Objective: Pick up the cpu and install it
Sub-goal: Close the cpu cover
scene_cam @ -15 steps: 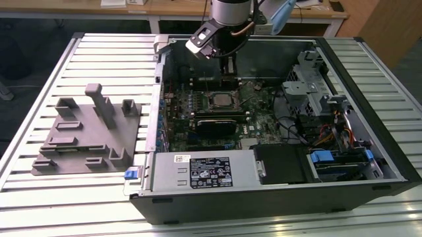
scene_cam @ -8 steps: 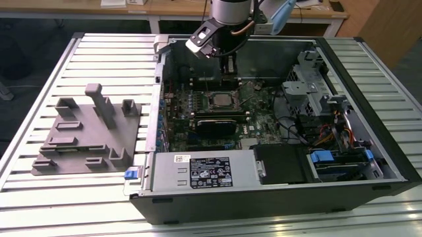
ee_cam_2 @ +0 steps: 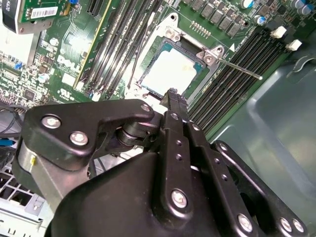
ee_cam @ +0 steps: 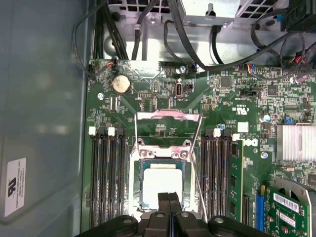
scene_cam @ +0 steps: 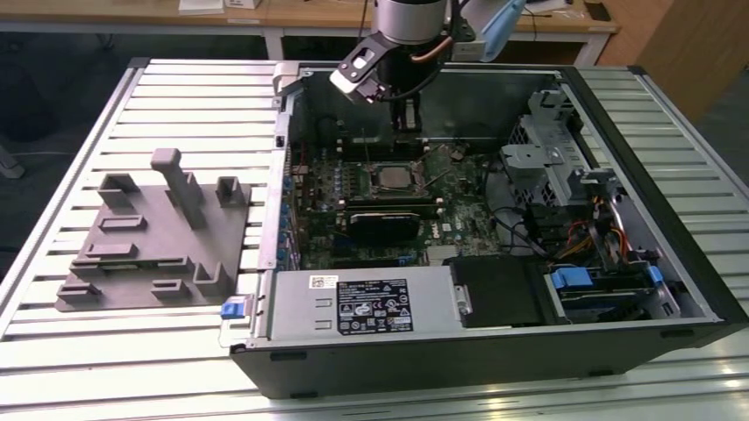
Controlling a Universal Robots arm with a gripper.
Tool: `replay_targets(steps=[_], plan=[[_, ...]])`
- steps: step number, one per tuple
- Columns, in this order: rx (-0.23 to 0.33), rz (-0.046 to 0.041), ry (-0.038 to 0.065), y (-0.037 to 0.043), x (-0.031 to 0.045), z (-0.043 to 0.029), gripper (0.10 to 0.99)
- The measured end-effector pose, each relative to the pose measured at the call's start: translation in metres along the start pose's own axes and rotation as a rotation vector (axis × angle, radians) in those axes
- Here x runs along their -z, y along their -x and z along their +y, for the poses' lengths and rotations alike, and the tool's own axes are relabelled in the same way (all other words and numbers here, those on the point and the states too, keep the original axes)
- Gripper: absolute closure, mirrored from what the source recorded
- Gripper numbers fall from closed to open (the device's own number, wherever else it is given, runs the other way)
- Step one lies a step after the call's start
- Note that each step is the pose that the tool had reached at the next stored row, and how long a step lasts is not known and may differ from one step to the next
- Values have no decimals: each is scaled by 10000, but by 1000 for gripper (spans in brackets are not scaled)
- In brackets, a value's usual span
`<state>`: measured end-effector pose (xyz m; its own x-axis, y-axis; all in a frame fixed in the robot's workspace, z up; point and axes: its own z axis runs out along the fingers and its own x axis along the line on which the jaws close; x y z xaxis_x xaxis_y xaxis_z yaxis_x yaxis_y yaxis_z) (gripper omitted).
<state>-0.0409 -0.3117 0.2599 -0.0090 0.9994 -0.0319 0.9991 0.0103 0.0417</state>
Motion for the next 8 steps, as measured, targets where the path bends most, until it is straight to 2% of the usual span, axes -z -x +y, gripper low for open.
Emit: replay_targets(steps=[8], plan=[[0, 2, 1, 1, -4, 75, 980]])
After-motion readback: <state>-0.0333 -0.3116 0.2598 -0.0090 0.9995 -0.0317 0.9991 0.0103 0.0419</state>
